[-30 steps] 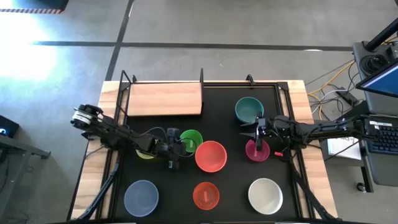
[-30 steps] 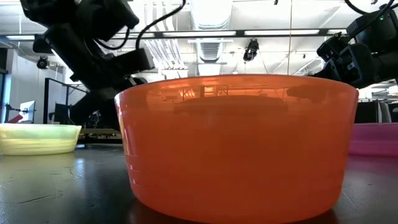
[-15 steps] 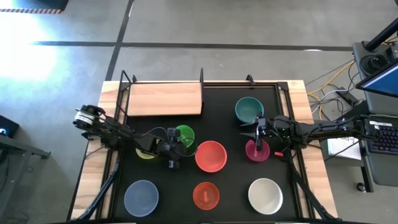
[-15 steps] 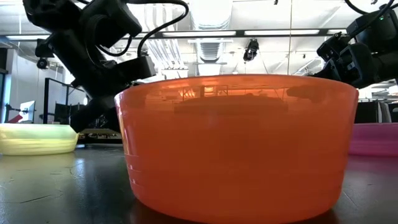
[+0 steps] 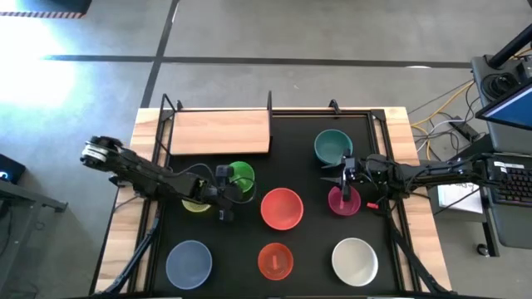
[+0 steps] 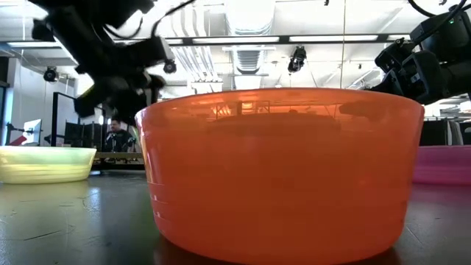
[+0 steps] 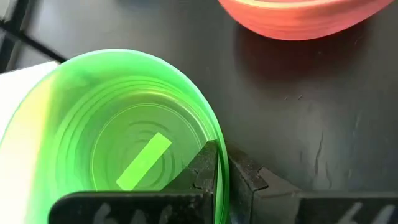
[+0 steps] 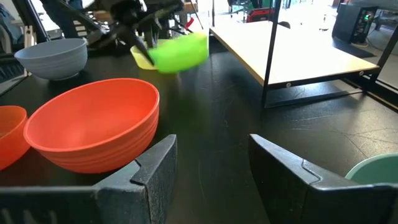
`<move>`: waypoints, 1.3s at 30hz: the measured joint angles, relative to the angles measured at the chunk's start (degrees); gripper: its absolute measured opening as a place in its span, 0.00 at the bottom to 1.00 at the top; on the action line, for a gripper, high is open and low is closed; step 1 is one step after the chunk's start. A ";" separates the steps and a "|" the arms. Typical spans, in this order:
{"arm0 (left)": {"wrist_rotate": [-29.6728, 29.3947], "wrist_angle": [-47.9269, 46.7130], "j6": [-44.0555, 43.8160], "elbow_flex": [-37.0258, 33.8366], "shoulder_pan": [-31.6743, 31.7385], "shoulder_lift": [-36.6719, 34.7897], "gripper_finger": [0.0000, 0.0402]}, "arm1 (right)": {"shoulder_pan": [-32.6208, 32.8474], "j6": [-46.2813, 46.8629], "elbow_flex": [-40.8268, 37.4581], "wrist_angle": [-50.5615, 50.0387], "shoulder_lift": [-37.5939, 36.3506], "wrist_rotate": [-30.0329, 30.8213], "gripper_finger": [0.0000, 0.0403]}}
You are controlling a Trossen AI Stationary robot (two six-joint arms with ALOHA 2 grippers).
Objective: Place and stack bowls onto a shelf
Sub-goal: Put the small green bowl on the shelf
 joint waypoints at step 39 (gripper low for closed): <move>-3.40 -24.49 -10.62 -0.02 45.75 -11.33 0.18 | -0.01 0.00 0.00 0.01 0.00 0.00 0.46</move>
